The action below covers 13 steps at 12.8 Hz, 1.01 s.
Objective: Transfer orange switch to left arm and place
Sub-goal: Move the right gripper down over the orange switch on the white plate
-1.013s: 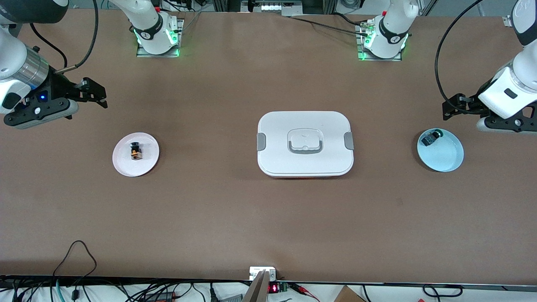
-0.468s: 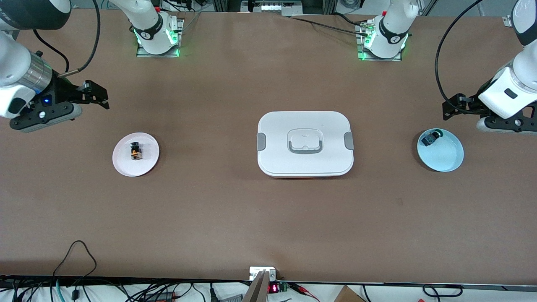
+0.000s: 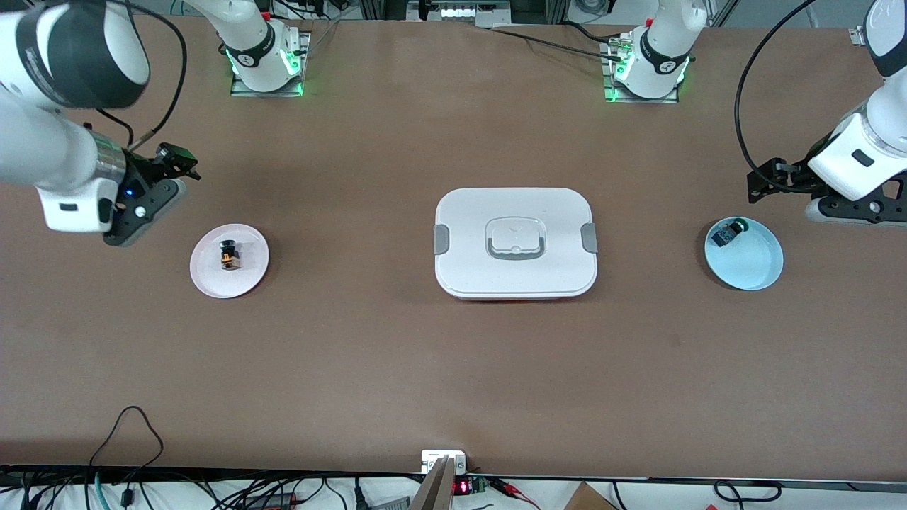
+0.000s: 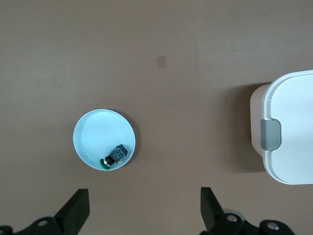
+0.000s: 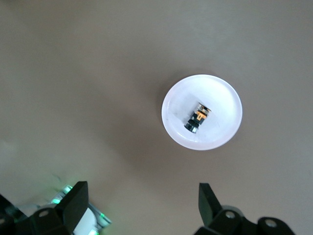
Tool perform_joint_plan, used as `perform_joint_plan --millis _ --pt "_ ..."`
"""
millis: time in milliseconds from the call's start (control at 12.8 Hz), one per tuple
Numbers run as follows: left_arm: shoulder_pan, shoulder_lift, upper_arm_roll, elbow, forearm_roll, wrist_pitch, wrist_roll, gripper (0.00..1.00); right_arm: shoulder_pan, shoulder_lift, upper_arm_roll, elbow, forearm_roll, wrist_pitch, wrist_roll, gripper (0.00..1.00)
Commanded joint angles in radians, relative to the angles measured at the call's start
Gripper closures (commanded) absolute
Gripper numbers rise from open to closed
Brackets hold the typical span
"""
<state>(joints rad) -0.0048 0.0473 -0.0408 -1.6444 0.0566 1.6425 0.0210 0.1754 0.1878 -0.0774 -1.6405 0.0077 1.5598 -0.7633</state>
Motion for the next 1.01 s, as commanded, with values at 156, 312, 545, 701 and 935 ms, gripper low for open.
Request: perform_joint_plan --millis 156,312,545,701,935 --pt "0.002 0.014 0.001 0.034 -0.014 -0.024 0.0 0.0 0.007 0.051 0.001 -0.146 -0.093 0.216 -0.466 0.0" --pt "0.002 0.014 0.001 0.032 -0.015 -0.024 0.004 0.0 -0.002 0.065 0.001 -0.238 -0.097 0.368 -0.687 0.0" --pt "-0.003 0.014 0.001 0.032 -0.015 -0.024 -0.004 0.0 -0.019 0.105 0.001 -0.314 -0.095 0.532 -0.89 0.0" --pt "-0.008 0.013 0.001 0.032 -0.017 -0.027 -0.006 0.0 -0.057 0.143 0.002 -0.346 -0.084 0.65 -1.047 0.0" --pt "0.011 0.014 0.004 0.031 -0.017 -0.041 0.008 0.0 -0.071 0.19 0.004 -0.386 -0.046 0.773 -1.208 0.0"
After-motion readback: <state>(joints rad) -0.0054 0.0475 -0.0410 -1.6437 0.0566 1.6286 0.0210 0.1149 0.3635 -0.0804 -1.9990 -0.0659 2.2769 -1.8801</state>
